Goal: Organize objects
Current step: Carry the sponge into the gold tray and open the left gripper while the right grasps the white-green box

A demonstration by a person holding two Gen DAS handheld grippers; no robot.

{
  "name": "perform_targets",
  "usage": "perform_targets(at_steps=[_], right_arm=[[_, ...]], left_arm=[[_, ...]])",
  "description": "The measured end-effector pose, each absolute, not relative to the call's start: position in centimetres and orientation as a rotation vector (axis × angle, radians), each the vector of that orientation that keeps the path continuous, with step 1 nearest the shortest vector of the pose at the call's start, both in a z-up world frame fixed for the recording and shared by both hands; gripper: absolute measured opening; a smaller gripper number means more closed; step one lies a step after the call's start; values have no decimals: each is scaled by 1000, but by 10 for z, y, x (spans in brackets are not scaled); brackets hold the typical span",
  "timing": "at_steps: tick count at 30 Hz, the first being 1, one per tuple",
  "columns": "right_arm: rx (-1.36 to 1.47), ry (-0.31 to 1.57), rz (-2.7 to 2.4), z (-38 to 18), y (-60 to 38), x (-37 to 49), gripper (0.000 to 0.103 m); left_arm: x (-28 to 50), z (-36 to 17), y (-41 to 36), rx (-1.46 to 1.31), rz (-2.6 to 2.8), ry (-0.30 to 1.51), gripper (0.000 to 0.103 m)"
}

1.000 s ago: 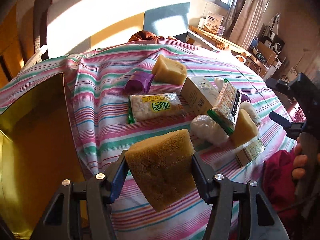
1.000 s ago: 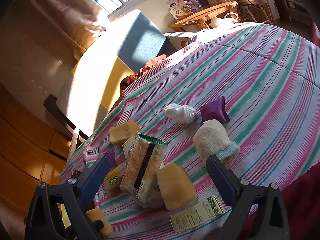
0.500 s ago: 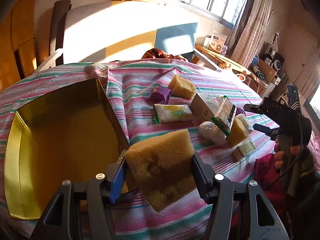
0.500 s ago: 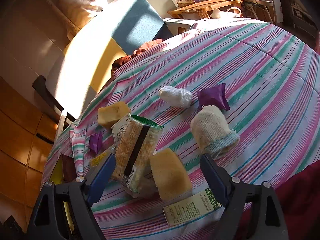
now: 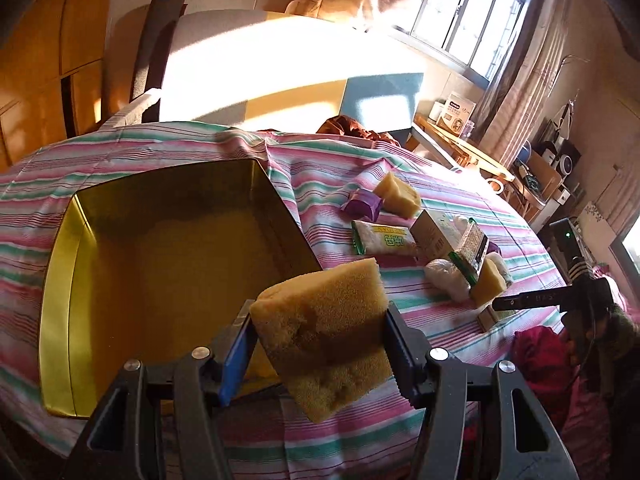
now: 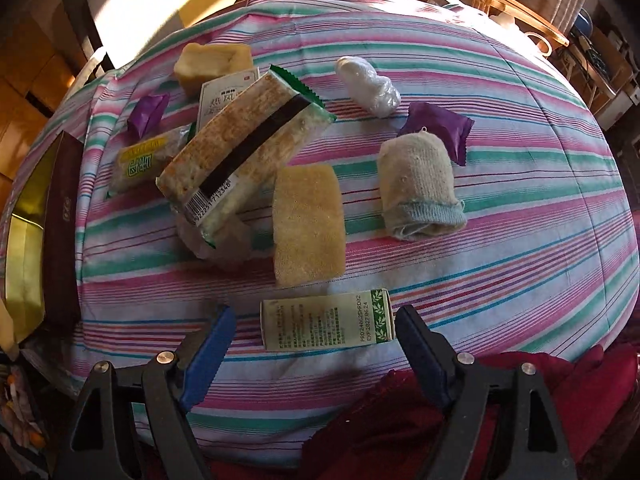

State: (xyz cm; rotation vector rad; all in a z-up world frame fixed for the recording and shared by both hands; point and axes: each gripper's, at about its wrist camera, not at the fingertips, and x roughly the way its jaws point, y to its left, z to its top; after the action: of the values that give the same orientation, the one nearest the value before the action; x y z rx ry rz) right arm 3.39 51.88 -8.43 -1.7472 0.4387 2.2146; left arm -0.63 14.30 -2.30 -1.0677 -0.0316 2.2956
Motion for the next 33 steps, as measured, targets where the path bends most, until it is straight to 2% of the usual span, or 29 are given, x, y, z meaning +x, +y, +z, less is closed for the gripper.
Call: perform_targets(at_steps=[7, 17, 24, 25, 27, 30, 33], right_arm=[[-1850, 345, 2141, -102, 512, 25, 88], [-1770, 442, 2170, -100, 520, 39, 87], [-1856, 454, 2142, -116, 515, 35, 87], [-1869, 441, 2133, -119, 514, 35, 84], [-1880, 395, 2117, -122, 511, 35, 72], [-1855, 337, 2135, -121, 505, 38, 72], [-1833, 379, 2168, -121, 506, 43, 72]], left_arm=[[-11, -25, 118, -1088, 2329, -82, 61], [-21, -30, 80, -1139, 2388, -163, 61], [-24, -28, 75, -1140, 2392, -180, 61], [-24, -29, 75, -1142, 2392, -181, 61], [-25, -32, 73, -1150, 2393, -178, 61], [-32, -34, 65, -1167, 2401, -177, 61], [-51, -29, 47, -1175, 2444, -189, 61]])
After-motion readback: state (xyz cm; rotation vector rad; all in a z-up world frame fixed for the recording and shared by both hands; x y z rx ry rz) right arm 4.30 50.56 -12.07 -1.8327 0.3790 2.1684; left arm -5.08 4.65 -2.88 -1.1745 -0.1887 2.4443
